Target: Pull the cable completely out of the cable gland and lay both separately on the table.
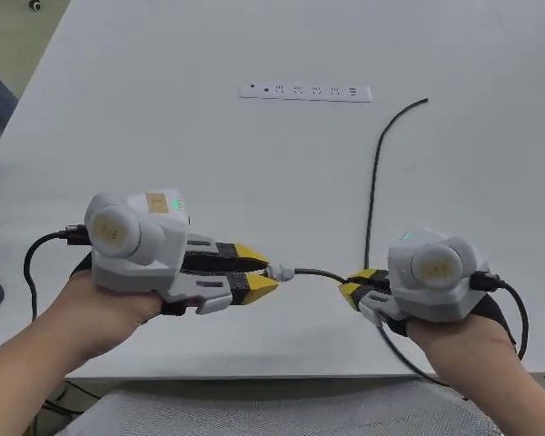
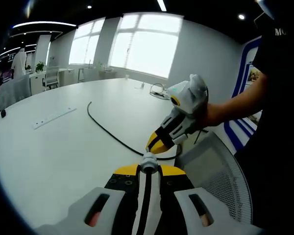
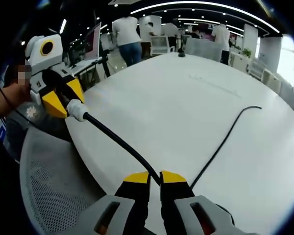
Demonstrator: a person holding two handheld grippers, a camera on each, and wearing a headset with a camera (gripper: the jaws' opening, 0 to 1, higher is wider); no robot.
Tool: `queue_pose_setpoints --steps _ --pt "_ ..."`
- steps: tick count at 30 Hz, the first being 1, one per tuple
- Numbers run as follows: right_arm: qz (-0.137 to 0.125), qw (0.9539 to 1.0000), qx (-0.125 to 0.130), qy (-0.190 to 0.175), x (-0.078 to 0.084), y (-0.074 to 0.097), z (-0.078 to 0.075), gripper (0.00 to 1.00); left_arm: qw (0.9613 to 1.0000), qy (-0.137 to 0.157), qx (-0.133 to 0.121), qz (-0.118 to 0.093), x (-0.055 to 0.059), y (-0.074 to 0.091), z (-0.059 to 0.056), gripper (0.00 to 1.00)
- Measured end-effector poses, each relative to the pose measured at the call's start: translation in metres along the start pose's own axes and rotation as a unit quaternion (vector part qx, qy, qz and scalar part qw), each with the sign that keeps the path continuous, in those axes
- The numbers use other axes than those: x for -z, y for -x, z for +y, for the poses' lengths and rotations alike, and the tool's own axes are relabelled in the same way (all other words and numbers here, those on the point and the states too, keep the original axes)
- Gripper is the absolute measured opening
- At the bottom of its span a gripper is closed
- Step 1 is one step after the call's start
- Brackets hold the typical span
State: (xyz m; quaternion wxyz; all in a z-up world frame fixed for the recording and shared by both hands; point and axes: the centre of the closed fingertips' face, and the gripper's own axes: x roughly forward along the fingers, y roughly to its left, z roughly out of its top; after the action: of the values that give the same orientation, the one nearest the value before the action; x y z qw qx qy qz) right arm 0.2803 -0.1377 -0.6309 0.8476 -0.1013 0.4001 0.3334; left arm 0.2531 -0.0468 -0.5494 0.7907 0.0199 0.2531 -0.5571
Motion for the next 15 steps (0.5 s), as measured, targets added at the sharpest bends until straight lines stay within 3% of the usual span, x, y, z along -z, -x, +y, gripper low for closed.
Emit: queue_pose_setpoints --steps 15 --pt "-0.001 0.9984 0.003 0.056 0.0007 0.0045 0.0020 0.05 1.0000 0.006 0.001 0.002 0.0041 0.0015 -0.0006 0.15"
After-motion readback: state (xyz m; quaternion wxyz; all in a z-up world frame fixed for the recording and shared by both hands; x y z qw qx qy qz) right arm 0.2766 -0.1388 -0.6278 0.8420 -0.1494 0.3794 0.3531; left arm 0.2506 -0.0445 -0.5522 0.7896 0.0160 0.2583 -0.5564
